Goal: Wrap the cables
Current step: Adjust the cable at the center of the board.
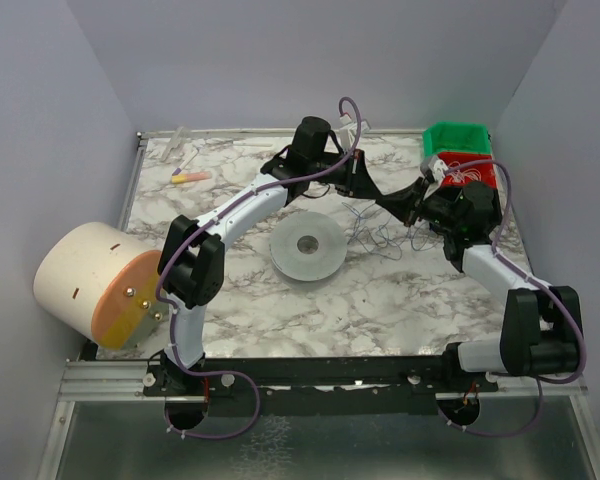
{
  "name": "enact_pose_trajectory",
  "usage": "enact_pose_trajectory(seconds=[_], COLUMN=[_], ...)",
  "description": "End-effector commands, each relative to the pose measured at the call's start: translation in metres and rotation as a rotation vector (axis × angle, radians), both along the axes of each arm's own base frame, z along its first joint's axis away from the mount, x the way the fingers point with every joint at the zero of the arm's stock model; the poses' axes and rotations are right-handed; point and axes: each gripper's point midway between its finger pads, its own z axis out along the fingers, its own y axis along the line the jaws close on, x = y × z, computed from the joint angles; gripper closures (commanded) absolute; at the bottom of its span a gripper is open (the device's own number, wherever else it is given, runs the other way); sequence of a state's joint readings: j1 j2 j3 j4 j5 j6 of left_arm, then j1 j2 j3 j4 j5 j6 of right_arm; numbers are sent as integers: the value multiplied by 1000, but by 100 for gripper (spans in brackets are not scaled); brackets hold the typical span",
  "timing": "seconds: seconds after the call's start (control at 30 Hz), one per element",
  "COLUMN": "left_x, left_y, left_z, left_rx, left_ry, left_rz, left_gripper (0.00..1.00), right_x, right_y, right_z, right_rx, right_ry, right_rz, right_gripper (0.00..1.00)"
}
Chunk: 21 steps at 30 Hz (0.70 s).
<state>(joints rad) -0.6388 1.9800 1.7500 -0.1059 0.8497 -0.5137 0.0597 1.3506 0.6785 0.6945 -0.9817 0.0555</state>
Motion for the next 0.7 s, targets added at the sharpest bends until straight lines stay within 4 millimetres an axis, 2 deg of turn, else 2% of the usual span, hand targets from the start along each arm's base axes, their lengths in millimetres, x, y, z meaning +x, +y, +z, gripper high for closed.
enact_pose_trajectory(seconds=[0.0,0.37,0.67], left_x=[-9,-10,-11], left_y=[2,1,-2], left_z=[17,12,6], left_rx=[-33,-29,-25], left_ry=[-26,-18,-9], left_rz=[-31,-38,-45], left_gripper=[100,100,100], right_x=[-11,-13,-15], right_y=[12,14,16], right_z=[5,16,15], right_rx=[20,80,86], right_ry=[18,62,81], right_rz=[109,111,133], right_gripper=[99,100,99])
